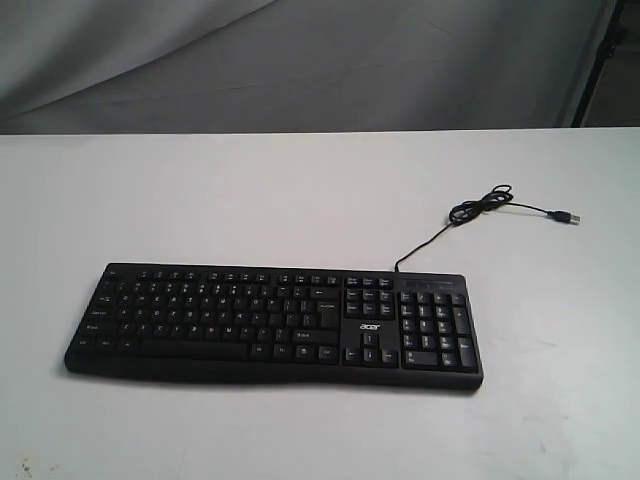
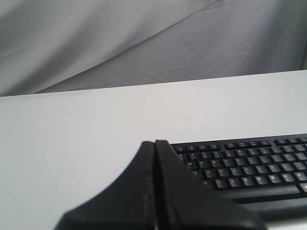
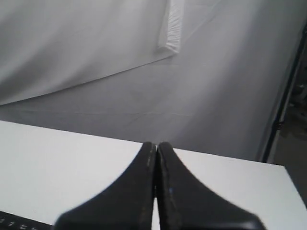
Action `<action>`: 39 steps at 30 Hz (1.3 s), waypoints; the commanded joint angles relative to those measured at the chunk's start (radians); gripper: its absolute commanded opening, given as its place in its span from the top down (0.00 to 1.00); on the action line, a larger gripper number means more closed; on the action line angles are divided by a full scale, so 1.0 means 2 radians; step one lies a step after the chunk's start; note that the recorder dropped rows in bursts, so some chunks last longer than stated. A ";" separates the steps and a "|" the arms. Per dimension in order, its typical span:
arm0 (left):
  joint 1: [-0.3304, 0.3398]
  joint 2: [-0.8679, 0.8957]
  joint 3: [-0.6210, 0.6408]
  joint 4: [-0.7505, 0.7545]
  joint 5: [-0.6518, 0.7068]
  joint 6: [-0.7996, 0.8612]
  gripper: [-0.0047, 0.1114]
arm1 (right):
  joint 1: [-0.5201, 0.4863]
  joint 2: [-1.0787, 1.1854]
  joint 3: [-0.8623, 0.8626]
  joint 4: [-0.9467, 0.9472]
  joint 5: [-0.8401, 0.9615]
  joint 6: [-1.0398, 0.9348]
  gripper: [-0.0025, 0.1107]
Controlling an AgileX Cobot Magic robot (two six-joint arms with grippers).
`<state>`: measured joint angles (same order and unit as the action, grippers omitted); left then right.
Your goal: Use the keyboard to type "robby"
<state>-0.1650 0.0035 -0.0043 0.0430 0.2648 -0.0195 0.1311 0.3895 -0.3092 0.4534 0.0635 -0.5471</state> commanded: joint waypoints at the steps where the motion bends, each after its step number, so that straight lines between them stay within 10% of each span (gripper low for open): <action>1: -0.003 -0.002 0.002 0.002 -0.004 -0.001 0.96 | -0.049 -0.062 0.002 -0.012 0.062 0.003 0.98; 18: -0.003 -0.002 0.002 0.002 -0.004 -0.001 0.96 | -0.052 -0.031 0.092 -0.165 -0.068 0.102 0.98; 39: -0.003 -0.002 0.002 0.002 -0.004 -0.001 0.96 | -0.063 -0.116 0.155 -0.165 0.027 0.111 0.98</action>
<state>-0.1650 0.0035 -0.0043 0.0430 0.2648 -0.0195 0.0107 0.1644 -0.0030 0.1290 0.1155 -0.3330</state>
